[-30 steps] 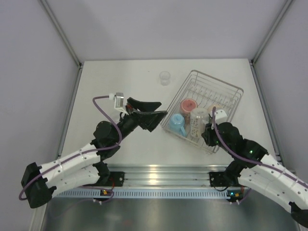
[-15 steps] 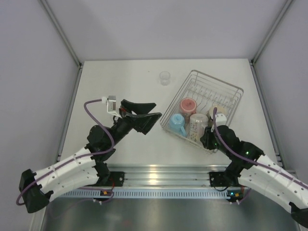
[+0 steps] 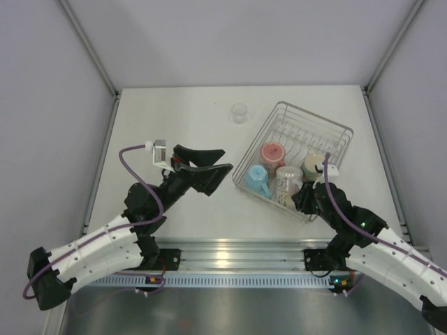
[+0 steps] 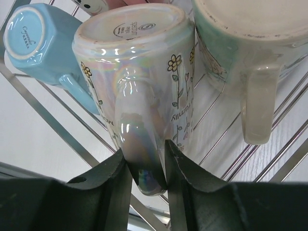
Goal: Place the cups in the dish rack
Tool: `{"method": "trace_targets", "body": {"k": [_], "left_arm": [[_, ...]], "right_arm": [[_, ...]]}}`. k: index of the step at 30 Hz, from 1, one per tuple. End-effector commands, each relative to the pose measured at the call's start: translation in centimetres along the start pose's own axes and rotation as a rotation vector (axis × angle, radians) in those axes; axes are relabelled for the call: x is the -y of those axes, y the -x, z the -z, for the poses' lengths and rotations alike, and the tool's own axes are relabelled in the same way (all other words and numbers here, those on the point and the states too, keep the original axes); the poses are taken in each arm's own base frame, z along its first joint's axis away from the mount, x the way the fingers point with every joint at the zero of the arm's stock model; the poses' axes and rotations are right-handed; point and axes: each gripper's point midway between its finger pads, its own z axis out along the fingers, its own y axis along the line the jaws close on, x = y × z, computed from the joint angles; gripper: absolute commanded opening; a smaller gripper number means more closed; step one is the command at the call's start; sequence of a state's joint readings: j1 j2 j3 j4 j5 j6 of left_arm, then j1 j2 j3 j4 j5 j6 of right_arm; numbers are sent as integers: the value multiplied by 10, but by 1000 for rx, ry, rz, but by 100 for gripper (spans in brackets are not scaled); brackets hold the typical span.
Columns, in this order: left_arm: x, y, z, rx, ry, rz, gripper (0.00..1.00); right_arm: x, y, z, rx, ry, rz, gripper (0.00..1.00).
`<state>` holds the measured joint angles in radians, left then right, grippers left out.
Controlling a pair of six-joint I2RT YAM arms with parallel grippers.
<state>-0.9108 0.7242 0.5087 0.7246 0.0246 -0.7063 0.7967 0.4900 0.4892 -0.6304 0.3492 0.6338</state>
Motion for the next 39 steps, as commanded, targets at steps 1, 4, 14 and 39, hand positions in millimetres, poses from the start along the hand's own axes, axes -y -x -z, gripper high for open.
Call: {"method": "trace_targets", "body": {"k": [1, 4, 14, 39], "left_arm": [[2, 3, 0, 15, -7, -3, 98], [3, 4, -2, 15, -9, -5, 98], [0, 0, -8, 1, -1, -6, 98], [-76, -97, -65, -410, 275, -30, 85]], "right_arm": [[-1, 13, 4, 26, -39, -74, 31], [6, 14, 4, 30, -84, -86, 27], [-1, 7, 1, 21, -30, -77, 25], [-20, 41, 4, 270, 105, 92, 0]]}}
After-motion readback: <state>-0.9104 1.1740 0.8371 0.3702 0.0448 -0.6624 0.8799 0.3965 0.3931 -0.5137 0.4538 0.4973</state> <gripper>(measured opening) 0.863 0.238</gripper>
